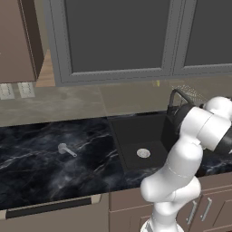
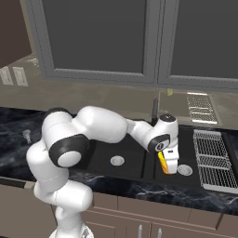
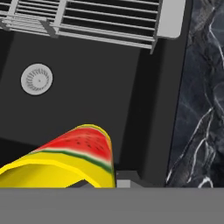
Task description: Move any existing items from the left basin to the right basin for drying. Then move the measuring cup from the counter to the left basin of the sink for washing.
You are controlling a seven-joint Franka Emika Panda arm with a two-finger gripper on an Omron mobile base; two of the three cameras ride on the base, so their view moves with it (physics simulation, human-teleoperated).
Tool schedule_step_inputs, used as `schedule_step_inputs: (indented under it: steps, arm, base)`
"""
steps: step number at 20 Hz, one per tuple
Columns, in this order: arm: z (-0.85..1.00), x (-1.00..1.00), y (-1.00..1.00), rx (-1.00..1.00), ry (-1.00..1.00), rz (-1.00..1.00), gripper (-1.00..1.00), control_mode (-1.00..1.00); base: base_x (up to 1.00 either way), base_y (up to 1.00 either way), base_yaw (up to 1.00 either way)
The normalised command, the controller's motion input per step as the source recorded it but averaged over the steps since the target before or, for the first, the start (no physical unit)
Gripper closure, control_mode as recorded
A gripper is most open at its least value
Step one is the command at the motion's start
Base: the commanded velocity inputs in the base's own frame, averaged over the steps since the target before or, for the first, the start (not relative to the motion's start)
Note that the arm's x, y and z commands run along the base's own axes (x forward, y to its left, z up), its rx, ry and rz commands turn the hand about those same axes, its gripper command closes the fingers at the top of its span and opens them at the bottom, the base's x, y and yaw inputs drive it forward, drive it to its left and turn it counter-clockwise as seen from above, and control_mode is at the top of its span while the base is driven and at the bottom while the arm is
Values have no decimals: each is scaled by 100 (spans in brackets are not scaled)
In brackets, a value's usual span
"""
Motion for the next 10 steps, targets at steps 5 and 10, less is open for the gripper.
schedule_step_inputs:
  steps: [5,10]
  arm:
    - [-22,0,0,2,1,0,100,-100]
    - [-22,0,0,2,2,0,100,-100]
  base:
    - [0,0,0]
    - [0,0,0]
